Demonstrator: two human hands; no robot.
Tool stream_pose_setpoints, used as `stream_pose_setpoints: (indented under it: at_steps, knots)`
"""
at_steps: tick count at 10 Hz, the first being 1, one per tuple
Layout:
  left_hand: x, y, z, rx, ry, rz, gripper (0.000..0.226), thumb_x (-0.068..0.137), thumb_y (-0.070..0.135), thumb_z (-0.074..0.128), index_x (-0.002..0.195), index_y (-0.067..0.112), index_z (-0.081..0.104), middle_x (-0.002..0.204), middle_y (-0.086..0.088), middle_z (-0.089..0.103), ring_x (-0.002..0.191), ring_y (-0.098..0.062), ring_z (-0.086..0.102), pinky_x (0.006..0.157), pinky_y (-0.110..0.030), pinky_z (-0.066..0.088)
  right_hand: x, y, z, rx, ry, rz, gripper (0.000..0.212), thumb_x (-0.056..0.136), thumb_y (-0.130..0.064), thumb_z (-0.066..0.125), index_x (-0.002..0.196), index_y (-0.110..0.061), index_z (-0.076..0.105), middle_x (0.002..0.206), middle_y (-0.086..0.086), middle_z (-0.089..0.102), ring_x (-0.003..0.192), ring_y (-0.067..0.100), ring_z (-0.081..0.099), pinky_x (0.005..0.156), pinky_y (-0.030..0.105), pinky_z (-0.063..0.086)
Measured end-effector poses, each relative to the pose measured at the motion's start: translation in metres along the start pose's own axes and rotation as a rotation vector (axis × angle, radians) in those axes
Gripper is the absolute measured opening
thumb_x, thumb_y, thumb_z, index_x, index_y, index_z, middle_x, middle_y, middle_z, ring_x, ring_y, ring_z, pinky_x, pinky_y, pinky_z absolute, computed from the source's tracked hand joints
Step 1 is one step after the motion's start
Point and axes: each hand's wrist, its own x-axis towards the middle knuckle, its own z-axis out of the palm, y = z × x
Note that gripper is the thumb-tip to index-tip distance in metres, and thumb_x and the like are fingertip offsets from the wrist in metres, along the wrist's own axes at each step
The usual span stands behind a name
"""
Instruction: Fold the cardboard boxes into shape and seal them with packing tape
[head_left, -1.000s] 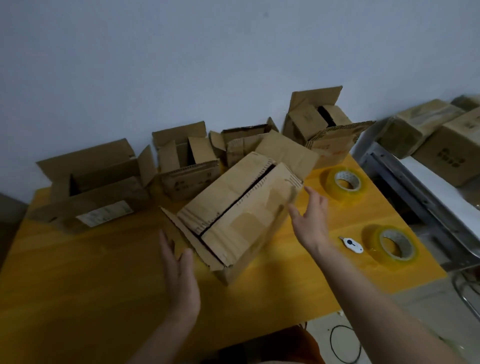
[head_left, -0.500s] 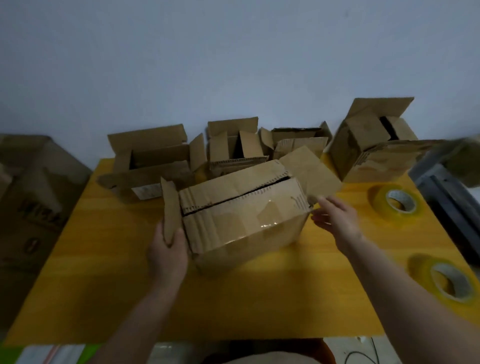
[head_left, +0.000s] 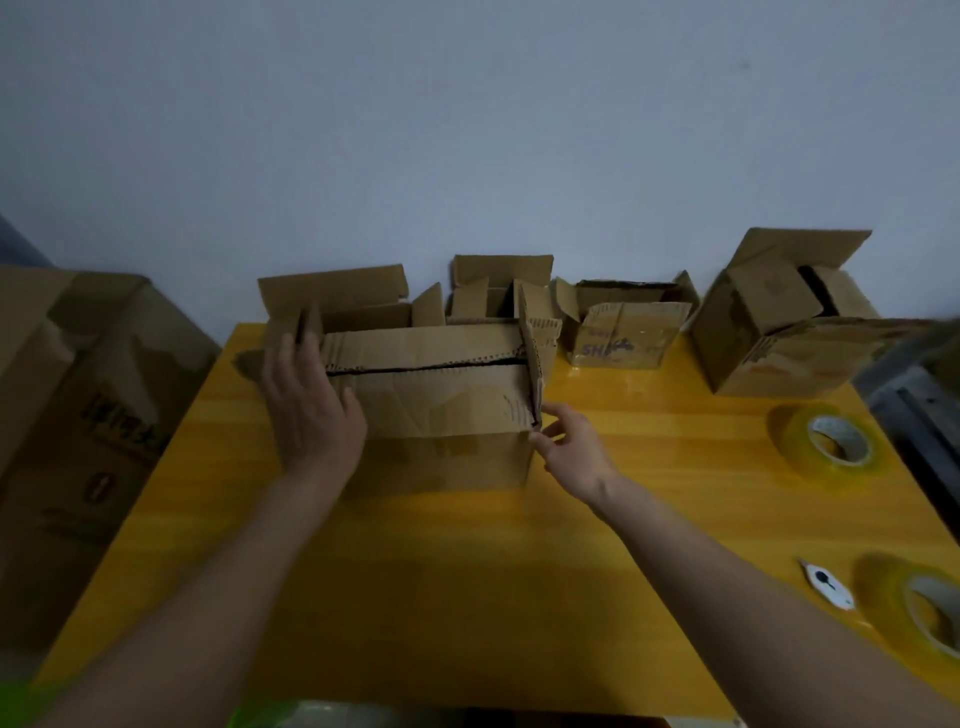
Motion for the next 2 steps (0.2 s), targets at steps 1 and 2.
stream_pose_setpoints:
  at_steps: [1,2]
  knots:
    - [-0.032,0.026,0.015,0.006,0.007,0.475,0.042,0.086,0.014,0.057,0.128,0.006,0.053,0.132,-0.017,0.05,0.127,-0.033,0.043,0.11,-0.044,0.03,-0.003,0.016,-0.016,-0.117,0.068,0.072,0.018,0.094,-0.027,0.058,0.087,-0.01,0.056,0.086,0.011,0.061,0.081,0.027,0.058,0.07,0.037,0.047]
    - [-0.05,0.062,0.029,-0.114,-0.393,0.551,0.014,0.093,0.02,0.056,0.081,0.014,0.06,0.075,-0.002,0.058,0.07,-0.017,0.056,0.068,-0.031,0.05,-0.005,0.026,-0.038,-0.171,0.109,0.138,0.034,0.092,-0.026,0.059,0.064,-0.014,0.043,0.061,0.008,0.055,0.061,0.026,0.053,0.058,0.034,0.045]
